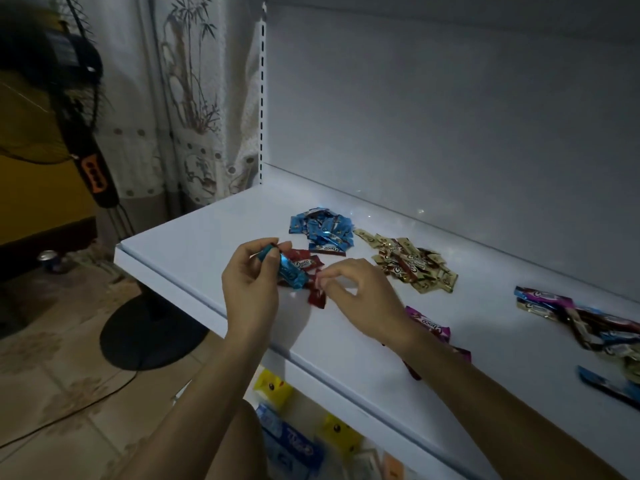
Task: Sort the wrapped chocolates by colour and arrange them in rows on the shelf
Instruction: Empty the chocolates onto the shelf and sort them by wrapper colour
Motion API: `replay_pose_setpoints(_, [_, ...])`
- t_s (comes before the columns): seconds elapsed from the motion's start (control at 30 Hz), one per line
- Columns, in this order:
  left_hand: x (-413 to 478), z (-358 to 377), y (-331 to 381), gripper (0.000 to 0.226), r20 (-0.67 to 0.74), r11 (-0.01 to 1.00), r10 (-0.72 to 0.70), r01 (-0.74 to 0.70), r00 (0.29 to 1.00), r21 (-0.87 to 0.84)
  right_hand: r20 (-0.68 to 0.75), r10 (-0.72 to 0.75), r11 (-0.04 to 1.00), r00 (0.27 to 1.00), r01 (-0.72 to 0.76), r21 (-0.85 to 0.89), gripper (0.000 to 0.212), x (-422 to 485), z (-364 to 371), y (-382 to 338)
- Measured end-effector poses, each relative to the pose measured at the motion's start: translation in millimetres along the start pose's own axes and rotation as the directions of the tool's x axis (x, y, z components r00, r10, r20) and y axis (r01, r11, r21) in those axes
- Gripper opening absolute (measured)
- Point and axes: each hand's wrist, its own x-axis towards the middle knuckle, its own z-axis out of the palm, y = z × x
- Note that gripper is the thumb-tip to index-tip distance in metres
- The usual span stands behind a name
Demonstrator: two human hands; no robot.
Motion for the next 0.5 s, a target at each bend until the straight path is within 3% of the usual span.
replay_pose_setpoints(0.1, [1.3, 4.2, -0.6, 0.016, 0.028, 1.000, 0.009, -0.009, 1.000, -0.002, 0.041, 0.091, 0.984, 0.995, -0.096, 0.149, 0.024, -3.0, -1.2, -13.1])
replay_pose_setpoints(0.2, [1.5, 16.2, -3.6, 0.014, 0.150, 0.997, 0.066, -0.070, 0.986, 0.025, 0.087, 0.189, 0.903, 0.978, -0.208, 0.375, 0.013, -0.7, -7.1, -28.4])
replay_pose_setpoints(0.3, [6.6, 21.4, -18.2, 0.027, 0.291, 0.931, 0.147, -0.232, 0.945, 0.283, 0.078, 0.320, 0.837, 0.944, -0.321, 0.444, 0.007, 1.5, -18.8, -30.7])
replay_pose_setpoints(0.33, [11.1, 20.4, -23.0, 0.046, 0.366, 0.836, 0.178, -0.337, 0.913, 0.433, 0.063, 0.384, 0.812, 0.921, -0.369, 0.453, 0.009, 4.1, -23.0, -27.3])
replay_pose_setpoints(0.4, [23.3, 18.0, -29.4, 0.080, 0.549, 0.477, 0.127, -0.537, 0.826, 0.696, 0.049, 0.506, 0.752, 0.861, -0.468, 0.464, 0.011, 13.6, -27.3, -19.2])
replay_pose_setpoints(0.47, [34.7, 18.7, -34.2, 0.088, 0.630, 0.106, -0.035, -0.624, 0.775, 0.774, 0.033, 0.589, 0.685, 0.807, -0.521, 0.510, 0.013, 32.0, -26.2, -13.9])
replay_pose_setpoints(0.5, [39.0, 20.1, -37.4, 0.085, 0.624, 0.019, -0.093, -0.625, 0.776, 0.780, 0.039, 0.608, 0.658, 0.793, -0.531, 0.535, 0.013, 44.0, -25.0, -11.9])
